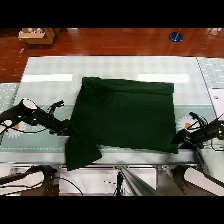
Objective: Fold the shirts.
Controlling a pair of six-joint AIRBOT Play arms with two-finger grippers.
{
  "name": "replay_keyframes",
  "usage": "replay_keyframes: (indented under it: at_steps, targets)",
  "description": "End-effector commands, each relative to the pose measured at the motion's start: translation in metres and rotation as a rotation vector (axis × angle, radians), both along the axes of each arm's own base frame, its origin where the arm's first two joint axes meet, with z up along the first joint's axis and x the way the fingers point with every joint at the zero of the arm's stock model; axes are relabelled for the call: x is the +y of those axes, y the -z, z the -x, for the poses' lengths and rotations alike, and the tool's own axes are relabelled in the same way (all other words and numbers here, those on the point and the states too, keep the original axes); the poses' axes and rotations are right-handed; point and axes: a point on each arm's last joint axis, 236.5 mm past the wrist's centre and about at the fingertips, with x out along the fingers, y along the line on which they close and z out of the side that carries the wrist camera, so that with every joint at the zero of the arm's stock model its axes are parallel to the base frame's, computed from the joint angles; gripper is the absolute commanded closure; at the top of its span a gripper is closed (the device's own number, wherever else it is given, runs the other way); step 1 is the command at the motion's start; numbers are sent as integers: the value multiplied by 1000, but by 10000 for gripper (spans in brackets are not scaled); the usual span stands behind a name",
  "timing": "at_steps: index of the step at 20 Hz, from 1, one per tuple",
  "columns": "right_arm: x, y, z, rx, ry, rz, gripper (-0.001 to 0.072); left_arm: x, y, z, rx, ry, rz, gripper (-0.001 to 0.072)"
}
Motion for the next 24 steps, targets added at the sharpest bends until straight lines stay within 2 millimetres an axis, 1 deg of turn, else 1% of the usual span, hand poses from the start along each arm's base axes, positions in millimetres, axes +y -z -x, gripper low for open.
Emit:
replay_keyframes:
  at_steps: [1,3,6,7,8,10,11,12,13,14,15,16,17,18,19,20,21,22,23,24]
  targets:
    - [-7,4,12,37,-43,37,115,0,0,0,2,3,1,672]
    - [-7,5,10,39,-22,41,117,-1,-1,1,5,5,4,673]
    - [-1,6,-5,11,53,36,133,-1,-1,1,5,6,4,673]
    - [0,7,-7,14,79,39,173,-1,-1,1,5,6,4,672]
    - [2,9,-6,22,78,49,173,-1,-1,1,5,6,4,673]
    - [11,14,-4,28,39,57,173,-1,-1,1,1,10,8,673]
    - [16,19,-4,39,24,64,191,-2,-2,0,0,5,13,673]
    - [21,23,-5,49,11,69,261,-4,-3,-1,-2,-1,21,673]
    - [25,28,-8,52,7,74,436,-5,-4,-3,-10,-1,29,673]
    - [29,30,-12,48,12,75,587,-6,-6,-7,-22,1,34,673]
    - [31,28,-16,39,13,67,686,-5,-10,-12,-37,7,37,673]
    - [32,22,-20,31,4,55,684,-5,-16,-21,-64,10,36,674]
    - [31,10,-27,7,-27,40,684,-3,-28,-35,-114,14,33,674]
    - [31,-9,-39,-45,-56,18,684,-1,-45,-53,-183,21,29,674]
    - [30,-31,-55,-110,-69,14,684,0,-69,-72,-264,26,27,674]
    - [29,-57,-76,-202,-67,17,684,1,-98,-93,-351,18,17,675]
    - [29,-92,-101,-329,-61,25,684,3,-136,-115,-457,8,4,675]
    - [29,-132,-125,-471,-51,42,684,4,-180,-134,-575,0,-6,674]
    - [29,-172,-144,-604,-40,64,684,4,-225,-147,-695,-5,-11,674]
    - [28,-219,-159,-742,-27,97,684,4,-272,-157,-817,-16,-17,674]
